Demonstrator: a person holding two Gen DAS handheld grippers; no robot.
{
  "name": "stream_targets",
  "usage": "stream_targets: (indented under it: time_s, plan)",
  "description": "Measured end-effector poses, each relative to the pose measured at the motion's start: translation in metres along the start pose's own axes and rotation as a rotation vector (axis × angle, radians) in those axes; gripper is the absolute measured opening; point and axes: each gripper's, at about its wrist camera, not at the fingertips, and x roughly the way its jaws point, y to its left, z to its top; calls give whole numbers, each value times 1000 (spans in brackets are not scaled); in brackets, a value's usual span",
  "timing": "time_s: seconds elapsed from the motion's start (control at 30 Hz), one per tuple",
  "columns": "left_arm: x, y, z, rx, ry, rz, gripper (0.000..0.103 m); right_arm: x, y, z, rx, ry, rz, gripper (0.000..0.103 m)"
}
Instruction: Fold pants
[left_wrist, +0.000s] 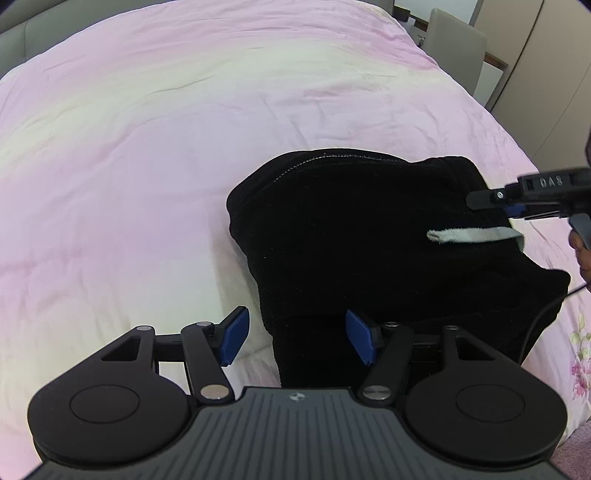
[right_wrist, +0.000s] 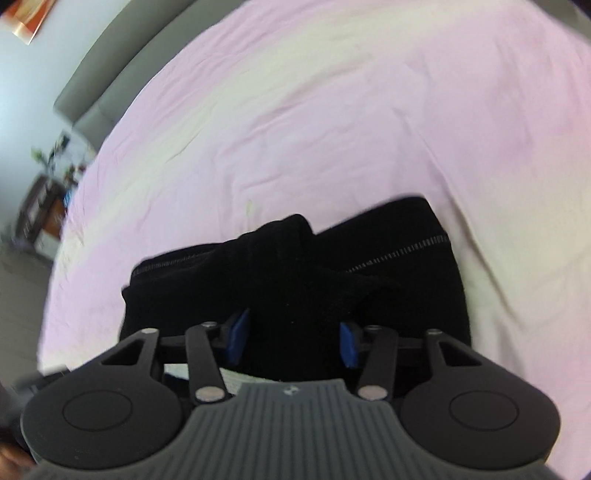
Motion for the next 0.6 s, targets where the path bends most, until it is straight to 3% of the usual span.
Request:
stream_targets:
  time_s: [0.03, 0.13, 0.27, 0.43, 0.53, 0.6]
  plan:
    - [-2, 1, -1, -3, -5, 1, 71, -5, 12, -2, -65, -16, -20, 30]
    - [-7, -2, 0, -9, -27, 16, 71, -29, 51, -6, -261, -73, -69, 19]
    - [-20, -4, 5, -32, -71, 18, 70, -72, 81, 2, -398, -171, -67, 15]
    - [-26, -13, 21, -60, -159, 28, 58, -74, 50, 11, -310, -144, -171, 16]
    - [-14, -18, 36, -61, -195, 38, 44, -48, 12, 3, -201, -60, -183, 18]
    - [-1, -22, 44, -53, -205, 29, 34, -34, -3, -2, -179, -55, -202, 21]
